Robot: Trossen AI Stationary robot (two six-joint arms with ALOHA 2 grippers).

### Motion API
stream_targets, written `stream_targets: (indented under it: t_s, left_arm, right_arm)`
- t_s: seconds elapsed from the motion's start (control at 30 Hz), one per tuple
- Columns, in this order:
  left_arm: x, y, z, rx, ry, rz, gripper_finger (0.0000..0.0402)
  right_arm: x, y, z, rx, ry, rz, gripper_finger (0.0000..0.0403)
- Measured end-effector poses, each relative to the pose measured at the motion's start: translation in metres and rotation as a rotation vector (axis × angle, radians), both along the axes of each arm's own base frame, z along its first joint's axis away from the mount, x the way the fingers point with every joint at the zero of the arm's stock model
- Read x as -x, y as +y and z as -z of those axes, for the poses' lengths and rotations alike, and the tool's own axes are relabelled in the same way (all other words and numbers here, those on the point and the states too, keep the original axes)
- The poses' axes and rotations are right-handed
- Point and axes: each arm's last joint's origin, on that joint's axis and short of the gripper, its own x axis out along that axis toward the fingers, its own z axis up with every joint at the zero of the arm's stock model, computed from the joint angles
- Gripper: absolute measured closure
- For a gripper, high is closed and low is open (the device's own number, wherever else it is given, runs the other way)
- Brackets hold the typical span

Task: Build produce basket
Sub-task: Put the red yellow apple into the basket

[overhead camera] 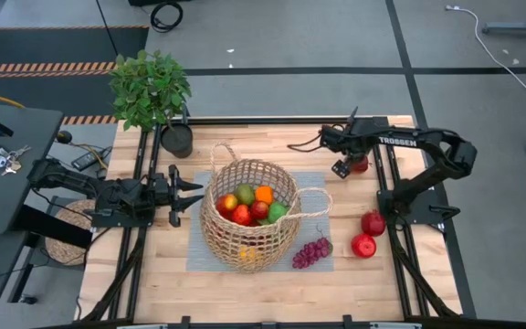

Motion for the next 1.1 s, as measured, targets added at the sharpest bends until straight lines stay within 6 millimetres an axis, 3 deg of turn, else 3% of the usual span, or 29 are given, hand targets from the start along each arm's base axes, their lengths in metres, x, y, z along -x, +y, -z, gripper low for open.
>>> stream_targets:
  t_s: [0.23, 0.5, 0.73, 1.1]
  left_arm:
    - [0.0, 0.0, 0.0, 0.0, 0.0, 0.0, 0.025]
    - [0.0, 0.0, 0.0, 0.0, 0.0, 0.0, 0.0252]
    - [0.0, 0.0, 0.0, 0.0, 0.0, 0.0, 0.0251]
    - [0.0, 0.0, 0.0, 0.0, -0.001, 0.0, 0.0249]
  right_arm:
    - [0.004, -0.016, 0.006, -0.095, -0.052, -0.019, 0.0025]
    - [-0.002, -0.024, 0.041, -0.183, 0.184, -0.084, 0.0025]
    - [-0.003, -0.026, 0.059, -0.235, 0.304, -0.09, 0.0029]
    - [-0.006, -0.025, 0.056, -0.201, 0.281, -0.126, 0.0062]
